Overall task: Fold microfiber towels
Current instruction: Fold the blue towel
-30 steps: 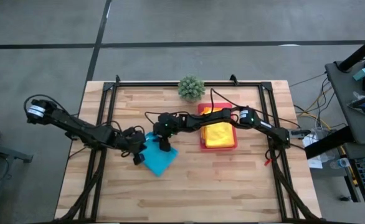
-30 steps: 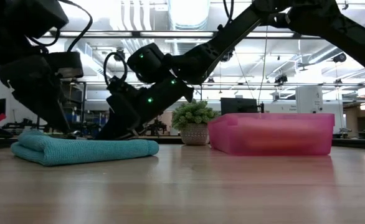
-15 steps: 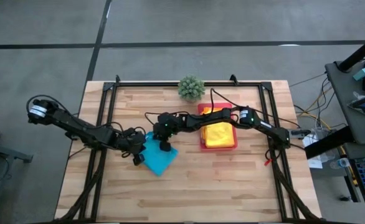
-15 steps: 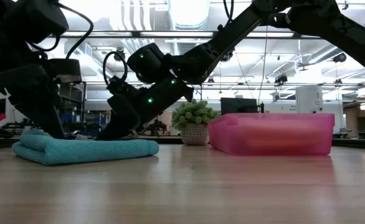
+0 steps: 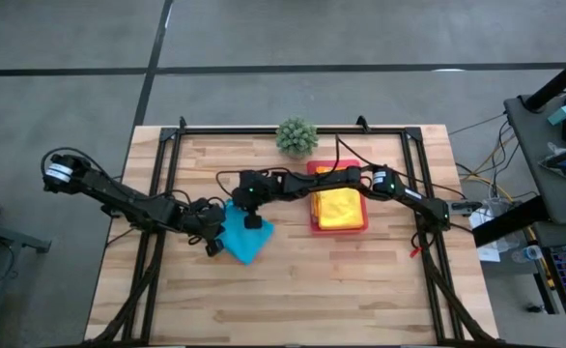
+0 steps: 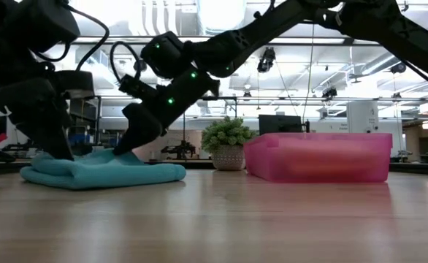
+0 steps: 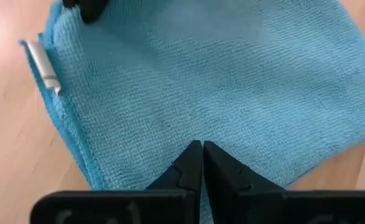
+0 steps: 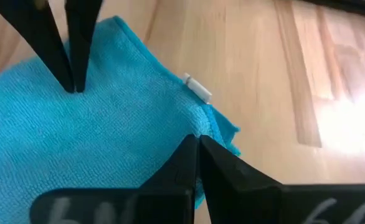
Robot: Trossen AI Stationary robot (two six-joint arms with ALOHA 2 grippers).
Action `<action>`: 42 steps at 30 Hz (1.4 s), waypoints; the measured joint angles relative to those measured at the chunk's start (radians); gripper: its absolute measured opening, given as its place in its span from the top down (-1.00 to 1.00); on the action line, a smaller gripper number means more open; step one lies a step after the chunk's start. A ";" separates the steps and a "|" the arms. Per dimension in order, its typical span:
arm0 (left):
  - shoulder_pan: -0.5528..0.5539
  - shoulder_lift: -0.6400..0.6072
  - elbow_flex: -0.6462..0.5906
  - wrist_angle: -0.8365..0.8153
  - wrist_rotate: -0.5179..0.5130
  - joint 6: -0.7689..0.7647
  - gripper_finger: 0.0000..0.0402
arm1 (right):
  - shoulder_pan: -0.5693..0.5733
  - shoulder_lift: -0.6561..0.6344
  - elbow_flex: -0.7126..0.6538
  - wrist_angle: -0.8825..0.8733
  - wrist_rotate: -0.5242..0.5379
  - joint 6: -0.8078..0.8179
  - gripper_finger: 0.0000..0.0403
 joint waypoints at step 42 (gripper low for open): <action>-0.003 0.000 0.000 -0.069 0.088 -0.149 0.99 | -0.008 -0.023 -0.003 -0.082 0.080 -0.052 -0.12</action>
